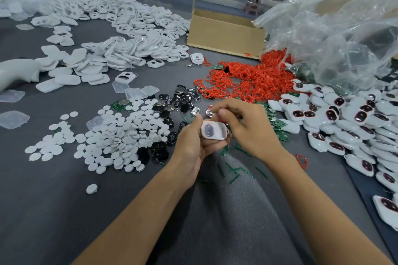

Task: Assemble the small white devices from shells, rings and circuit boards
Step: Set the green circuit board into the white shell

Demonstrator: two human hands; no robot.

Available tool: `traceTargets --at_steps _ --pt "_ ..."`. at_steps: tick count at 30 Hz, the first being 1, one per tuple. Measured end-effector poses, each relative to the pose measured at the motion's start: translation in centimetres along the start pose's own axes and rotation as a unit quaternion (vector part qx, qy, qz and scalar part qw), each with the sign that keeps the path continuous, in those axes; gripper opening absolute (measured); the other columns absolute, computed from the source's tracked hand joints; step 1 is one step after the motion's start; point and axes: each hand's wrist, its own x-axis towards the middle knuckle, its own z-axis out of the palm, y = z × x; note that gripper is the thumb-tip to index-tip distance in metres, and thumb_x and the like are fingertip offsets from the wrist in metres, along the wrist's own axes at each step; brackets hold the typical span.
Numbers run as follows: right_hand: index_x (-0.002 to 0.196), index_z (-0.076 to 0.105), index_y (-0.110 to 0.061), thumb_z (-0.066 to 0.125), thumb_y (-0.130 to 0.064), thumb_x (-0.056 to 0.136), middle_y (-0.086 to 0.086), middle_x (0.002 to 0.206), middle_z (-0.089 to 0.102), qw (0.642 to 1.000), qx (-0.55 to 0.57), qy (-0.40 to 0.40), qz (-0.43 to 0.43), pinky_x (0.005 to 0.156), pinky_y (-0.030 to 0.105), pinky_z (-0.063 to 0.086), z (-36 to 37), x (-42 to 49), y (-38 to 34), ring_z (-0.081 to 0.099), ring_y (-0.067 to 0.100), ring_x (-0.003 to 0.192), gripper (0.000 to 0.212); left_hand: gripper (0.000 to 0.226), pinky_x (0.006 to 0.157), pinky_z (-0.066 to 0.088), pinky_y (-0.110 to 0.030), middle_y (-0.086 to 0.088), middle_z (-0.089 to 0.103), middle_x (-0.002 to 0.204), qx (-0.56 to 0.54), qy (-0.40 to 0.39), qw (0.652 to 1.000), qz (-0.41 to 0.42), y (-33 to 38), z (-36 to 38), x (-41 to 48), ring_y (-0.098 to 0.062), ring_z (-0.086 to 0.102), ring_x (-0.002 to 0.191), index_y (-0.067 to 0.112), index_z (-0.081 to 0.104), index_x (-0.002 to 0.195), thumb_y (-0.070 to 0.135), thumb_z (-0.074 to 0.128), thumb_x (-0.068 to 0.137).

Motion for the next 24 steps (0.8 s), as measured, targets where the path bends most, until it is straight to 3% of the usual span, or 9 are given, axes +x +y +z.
traceTargets --at_steps 4,8,11,15,19,24 --pt "0.095 0.067 -0.014 0.05 0.003 0.094 -0.004 0.079 0.071 0.99 0.054 0.104 0.076 0.076 0.016 0.05 -1.2 -1.7 1.7 0.067 0.0 0.079 0.024 0.026 0.068 0.062 -0.032 -0.033 0.063 0.107 0.025 0.014 1.0 0.003 -0.1 0.1 0.1 -0.034 0.068 0.084 -0.01 0.058 0.107 0.01 0.041 0.103" --pt "0.092 0.067 -0.019 0.052 0.001 0.093 -0.002 0.077 0.069 0.974 -0.001 0.172 0.151 0.067 0.005 0.043 -2.5 -2.7 4.1 0.064 -0.002 0.073 0.026 0.02 0.07 0.061 -0.029 -0.029 0.065 0.103 0.058 0.002 0.998 0.021 -0.3 -0.1 0.1 -0.033 0.071 0.086 -0.006 0.061 0.098 0.002 0.044 0.1" --pt "0.09 0.071 -0.021 0.063 -0.005 0.087 -0.002 0.079 0.069 0.973 -0.066 0.114 0.189 0.063 0.005 0.039 -3.2 -3.1 5.4 0.06 0.003 0.072 0.018 0.021 0.067 0.061 -0.026 -0.022 0.068 0.094 0.062 -0.003 0.998 0.029 -0.4 -0.3 0.4 -0.027 0.073 0.079 -0.002 0.063 0.092 -0.001 0.044 0.099" --pt "0.097 0.075 -0.014 0.076 -0.018 0.078 0.005 0.094 0.07 0.974 -0.16 -0.003 0.162 0.073 0.02 0.035 -2.9 -3.1 5.8 0.056 0.015 0.083 0.019 0.022 0.067 0.061 -0.028 -0.019 0.069 0.091 0.052 -0.011 0.998 0.024 -0.5 -0.3 0.5 -0.026 0.074 0.079 -0.003 0.062 0.095 -0.009 0.041 0.093" --pt "0.091 0.076 -0.019 0.075 -0.019 0.08 0.002 0.095 0.065 0.97 -0.195 -0.006 0.143 0.082 0.036 0.045 -2.6 -3.0 5.4 0.056 0.023 0.096 0.011 0.03 0.071 0.061 -0.03 -0.023 0.068 0.099 0.059 -0.024 0.998 0.015 -0.6 -0.3 0.4 -0.032 0.073 0.089 -0.002 0.06 0.099 -0.015 0.036 0.085" --pt "0.098 0.073 -0.017 0.073 -0.022 0.082 0.002 0.095 0.067 0.965 -0.209 -0.021 0.158 0.082 0.038 0.047 -2.4 -2.9 5.4 0.058 0.024 0.094 0.017 0.033 0.074 0.061 -0.032 -0.028 0.065 0.109 0.056 -0.032 0.998 0.003 -0.5 -0.4 0.3 -0.034 0.072 0.093 -0.003 0.059 0.103 -0.014 0.034 0.084"
